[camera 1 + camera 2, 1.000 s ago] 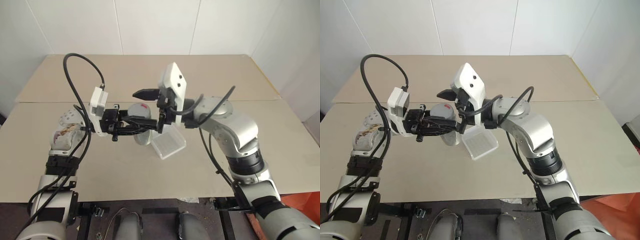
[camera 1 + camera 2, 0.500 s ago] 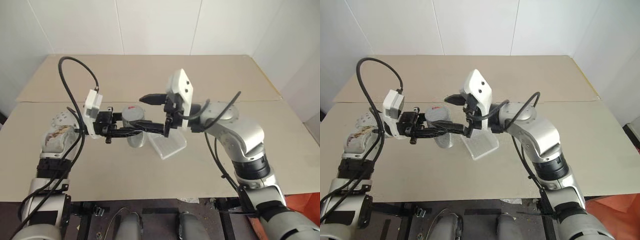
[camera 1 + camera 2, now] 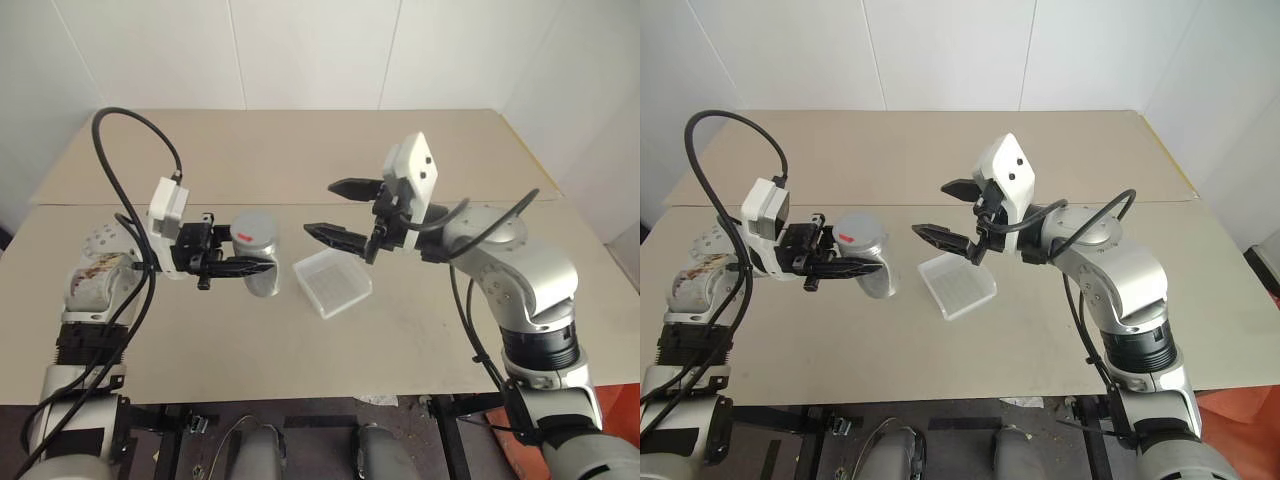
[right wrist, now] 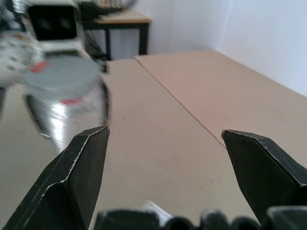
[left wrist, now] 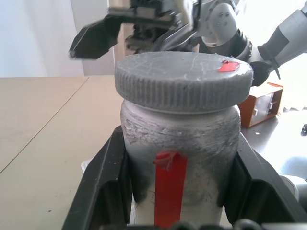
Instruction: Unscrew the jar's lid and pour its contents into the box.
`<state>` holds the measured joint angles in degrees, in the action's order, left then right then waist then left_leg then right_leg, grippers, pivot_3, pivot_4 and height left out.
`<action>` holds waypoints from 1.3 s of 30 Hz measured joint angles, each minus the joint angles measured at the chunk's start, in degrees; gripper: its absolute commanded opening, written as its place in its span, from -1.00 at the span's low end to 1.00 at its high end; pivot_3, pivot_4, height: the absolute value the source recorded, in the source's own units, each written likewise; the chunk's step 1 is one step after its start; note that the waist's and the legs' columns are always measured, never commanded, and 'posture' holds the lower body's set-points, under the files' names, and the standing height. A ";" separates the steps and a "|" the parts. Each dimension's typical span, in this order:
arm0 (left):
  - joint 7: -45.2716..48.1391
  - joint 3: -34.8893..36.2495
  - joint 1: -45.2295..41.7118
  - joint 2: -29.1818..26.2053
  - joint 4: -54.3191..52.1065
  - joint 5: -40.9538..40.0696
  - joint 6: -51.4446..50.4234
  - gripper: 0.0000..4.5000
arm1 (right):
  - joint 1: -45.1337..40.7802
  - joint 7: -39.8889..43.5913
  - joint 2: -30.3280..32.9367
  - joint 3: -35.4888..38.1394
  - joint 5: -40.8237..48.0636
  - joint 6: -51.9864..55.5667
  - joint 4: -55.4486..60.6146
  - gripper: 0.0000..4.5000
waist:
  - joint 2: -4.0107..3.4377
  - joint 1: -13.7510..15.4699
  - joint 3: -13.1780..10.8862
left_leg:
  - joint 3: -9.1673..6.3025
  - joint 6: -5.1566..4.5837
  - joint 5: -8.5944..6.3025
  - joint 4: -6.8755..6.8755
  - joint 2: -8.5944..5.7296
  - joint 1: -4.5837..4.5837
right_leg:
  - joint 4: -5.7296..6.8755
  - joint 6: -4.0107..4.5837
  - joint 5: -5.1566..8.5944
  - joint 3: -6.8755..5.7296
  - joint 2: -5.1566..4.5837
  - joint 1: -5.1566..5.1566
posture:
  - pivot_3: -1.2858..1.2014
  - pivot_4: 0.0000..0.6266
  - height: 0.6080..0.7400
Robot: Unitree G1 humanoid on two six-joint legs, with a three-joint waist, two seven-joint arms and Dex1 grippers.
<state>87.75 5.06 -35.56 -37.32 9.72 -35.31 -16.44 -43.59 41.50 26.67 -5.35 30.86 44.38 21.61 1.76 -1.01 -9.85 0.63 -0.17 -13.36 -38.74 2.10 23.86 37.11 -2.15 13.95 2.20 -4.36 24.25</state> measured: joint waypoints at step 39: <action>-2.15 -1.53 -1.56 4.64 2.28 2.55 3.76 -0.12 | -6.86 -0.95 -7.59 -7.91 -0.23 3.58 -3.18 0.25 | 0.00 -0.01 0.00 | -0.01 0.00 0.00 -0.01 -0.01 0.00 | 0.02 0.00 0.00 -0.01 0.00 0.00 | 0.03 -0.52 1.00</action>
<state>85.60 3.52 -37.12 -32.68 12.00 -32.76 -12.68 -50.45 40.55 19.07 -13.25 30.63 47.96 18.43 1.76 -1.02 -9.85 0.61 -0.17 -13.35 -38.74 2.09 23.85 37.13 -2.15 13.95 2.19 -4.37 24.25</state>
